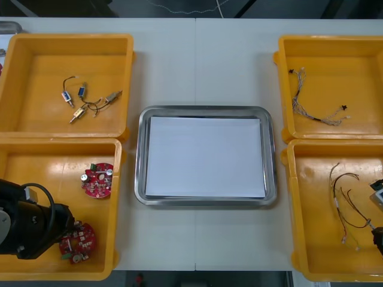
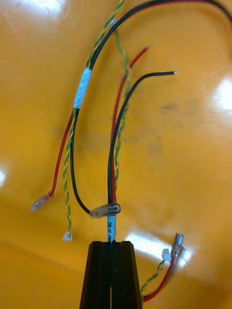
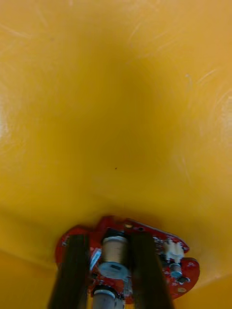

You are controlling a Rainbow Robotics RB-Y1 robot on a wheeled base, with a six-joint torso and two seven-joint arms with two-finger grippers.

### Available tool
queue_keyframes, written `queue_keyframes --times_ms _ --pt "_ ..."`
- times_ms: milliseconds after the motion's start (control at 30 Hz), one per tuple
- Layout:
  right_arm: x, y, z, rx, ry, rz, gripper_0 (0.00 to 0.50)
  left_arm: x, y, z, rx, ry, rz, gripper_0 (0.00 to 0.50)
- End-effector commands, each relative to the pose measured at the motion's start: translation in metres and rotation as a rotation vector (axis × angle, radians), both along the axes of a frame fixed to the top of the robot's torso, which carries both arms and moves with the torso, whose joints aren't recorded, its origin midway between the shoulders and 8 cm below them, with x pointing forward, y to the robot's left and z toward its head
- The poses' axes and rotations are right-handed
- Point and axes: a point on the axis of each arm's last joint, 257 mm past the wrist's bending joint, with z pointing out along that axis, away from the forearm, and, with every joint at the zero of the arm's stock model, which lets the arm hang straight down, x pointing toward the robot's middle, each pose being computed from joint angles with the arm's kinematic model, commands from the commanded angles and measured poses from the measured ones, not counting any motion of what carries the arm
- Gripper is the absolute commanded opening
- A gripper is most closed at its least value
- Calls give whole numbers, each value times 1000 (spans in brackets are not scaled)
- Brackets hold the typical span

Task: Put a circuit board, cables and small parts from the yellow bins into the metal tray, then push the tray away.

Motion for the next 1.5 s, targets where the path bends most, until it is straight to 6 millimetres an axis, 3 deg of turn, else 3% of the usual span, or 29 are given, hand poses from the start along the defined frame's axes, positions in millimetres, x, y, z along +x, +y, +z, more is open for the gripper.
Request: queue_keyframes --times_ms 33,400,667,1000,1233,1500 --pt "6 -15 48 -71 -42 19 0 -12 -10 -11 -32 23 27 2" --pt "3 -11 95 -92 -34 13 0 -5 -13 -6 -37 5 31 2" --pt "-1 5 120 -85 -11 5 0 13 3 17 -15 -40 37 3" --pt "40 33 176 -125 -186 44 0 31 32 70 92 -58 -5 3" --pt "41 51 178 -136 -201 85 0 46 26 106 118 -68 -78 3" --pt "36 66 175 -128 -168 146 0 55 -7 150 96 -61 -224 2"
